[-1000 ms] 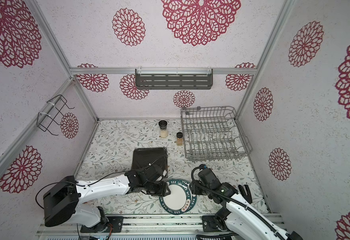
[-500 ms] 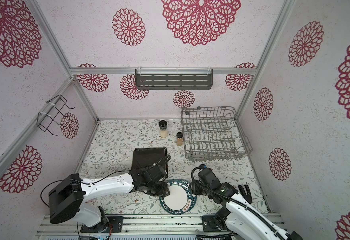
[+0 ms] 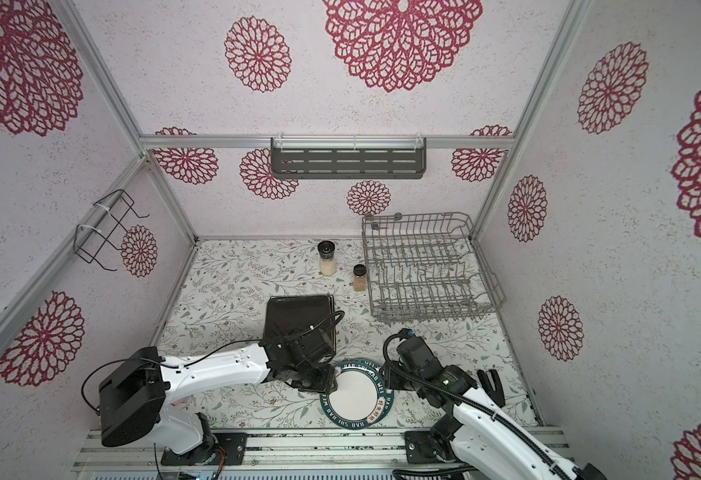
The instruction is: Unload the plates from the dish rack
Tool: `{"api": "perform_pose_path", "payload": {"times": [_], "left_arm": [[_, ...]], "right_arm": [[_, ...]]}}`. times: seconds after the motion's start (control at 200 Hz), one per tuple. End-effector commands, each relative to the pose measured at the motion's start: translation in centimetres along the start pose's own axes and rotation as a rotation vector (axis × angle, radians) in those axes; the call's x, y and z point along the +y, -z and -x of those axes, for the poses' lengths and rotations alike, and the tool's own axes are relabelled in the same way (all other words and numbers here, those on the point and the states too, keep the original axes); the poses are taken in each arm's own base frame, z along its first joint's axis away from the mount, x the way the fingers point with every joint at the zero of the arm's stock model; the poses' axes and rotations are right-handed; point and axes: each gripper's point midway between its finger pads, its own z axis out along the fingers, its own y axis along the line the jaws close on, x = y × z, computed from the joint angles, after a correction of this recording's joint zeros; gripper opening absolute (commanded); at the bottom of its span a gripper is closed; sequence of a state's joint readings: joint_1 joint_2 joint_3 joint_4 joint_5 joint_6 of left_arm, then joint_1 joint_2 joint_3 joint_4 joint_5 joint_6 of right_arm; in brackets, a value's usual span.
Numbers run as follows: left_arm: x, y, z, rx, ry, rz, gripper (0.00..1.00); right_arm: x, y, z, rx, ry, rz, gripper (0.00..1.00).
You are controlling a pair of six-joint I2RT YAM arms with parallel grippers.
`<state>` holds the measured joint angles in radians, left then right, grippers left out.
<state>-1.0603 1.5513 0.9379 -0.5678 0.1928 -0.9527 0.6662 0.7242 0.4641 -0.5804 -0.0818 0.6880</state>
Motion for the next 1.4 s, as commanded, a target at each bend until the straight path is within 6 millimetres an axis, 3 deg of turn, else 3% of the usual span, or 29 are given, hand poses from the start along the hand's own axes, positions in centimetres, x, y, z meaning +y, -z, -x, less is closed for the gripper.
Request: {"api": "perform_pose_path", "payload": {"times": [0.0, 1.026, 1.116, 1.191, 1.331, 1.396], "left_arm": [[-0.4, 0.1, 0.0, -0.001, -0.015, 0.016, 0.50], [-2.0, -0.3, 1.4, -0.032, -0.043, 0.010, 0.46], [-1.7, 1.9, 3.1, -0.129, -0.064, 0.026, 0.51], [-0.4, 5.5, 5.8, -0.268, -0.079, 0.066, 0.54], [6.2, 15.8, 11.8, -0.636, 0.007, 0.204, 0.61], [9.8, 21.1, 13.2, -0.829, 0.068, 0.272, 0.65]], "right_arm": [[-0.1, 0.0, 0.1, -0.008, 0.015, 0.002, 0.49], [-0.3, 0.4, 0.8, -0.047, 0.022, -0.022, 0.50], [1.2, 1.7, 2.9, -0.143, 0.070, 0.037, 0.57], [2.2, 3.9, 5.9, -0.267, 0.128, 0.023, 0.60], [2.3, 6.9, 11.7, -0.451, 0.301, -0.162, 0.75], [2.4, 7.6, 14.2, -0.528, 0.368, -0.243, 0.80]]}}
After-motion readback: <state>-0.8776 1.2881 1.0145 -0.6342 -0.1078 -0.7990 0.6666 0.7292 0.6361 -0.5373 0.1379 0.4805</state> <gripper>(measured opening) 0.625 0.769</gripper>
